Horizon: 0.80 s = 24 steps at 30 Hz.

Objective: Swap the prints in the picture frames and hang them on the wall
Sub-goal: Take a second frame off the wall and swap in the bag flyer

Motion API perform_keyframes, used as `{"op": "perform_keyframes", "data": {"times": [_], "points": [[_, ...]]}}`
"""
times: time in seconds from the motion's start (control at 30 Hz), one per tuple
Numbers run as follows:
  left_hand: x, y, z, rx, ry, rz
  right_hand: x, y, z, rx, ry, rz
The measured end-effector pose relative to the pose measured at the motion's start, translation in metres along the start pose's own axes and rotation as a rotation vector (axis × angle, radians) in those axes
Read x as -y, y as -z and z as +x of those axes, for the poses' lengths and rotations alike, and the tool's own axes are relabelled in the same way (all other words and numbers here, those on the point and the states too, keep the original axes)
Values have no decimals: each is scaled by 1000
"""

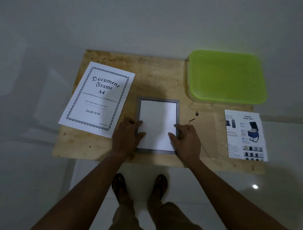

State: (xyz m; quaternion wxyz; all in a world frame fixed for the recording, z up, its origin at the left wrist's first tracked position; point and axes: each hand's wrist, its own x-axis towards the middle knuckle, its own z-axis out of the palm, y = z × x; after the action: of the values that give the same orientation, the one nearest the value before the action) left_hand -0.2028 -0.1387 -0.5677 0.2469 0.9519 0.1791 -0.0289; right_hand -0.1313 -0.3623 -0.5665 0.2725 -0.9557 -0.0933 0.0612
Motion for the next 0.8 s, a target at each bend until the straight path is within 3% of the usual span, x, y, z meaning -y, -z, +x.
{"op": "perform_keyframes", "data": {"times": [0.47, 0.67, 0.8], "points": [[6, 4, 3, 108, -50, 66, -1, 6, 4, 103, -10, -75], [1, 4, -2, 25, -39, 72, -6, 22, 1, -119, -93, 57], [-18, -2, -4, -64, -89, 85, -25, 48, 9, -112, -198, -124]]}}
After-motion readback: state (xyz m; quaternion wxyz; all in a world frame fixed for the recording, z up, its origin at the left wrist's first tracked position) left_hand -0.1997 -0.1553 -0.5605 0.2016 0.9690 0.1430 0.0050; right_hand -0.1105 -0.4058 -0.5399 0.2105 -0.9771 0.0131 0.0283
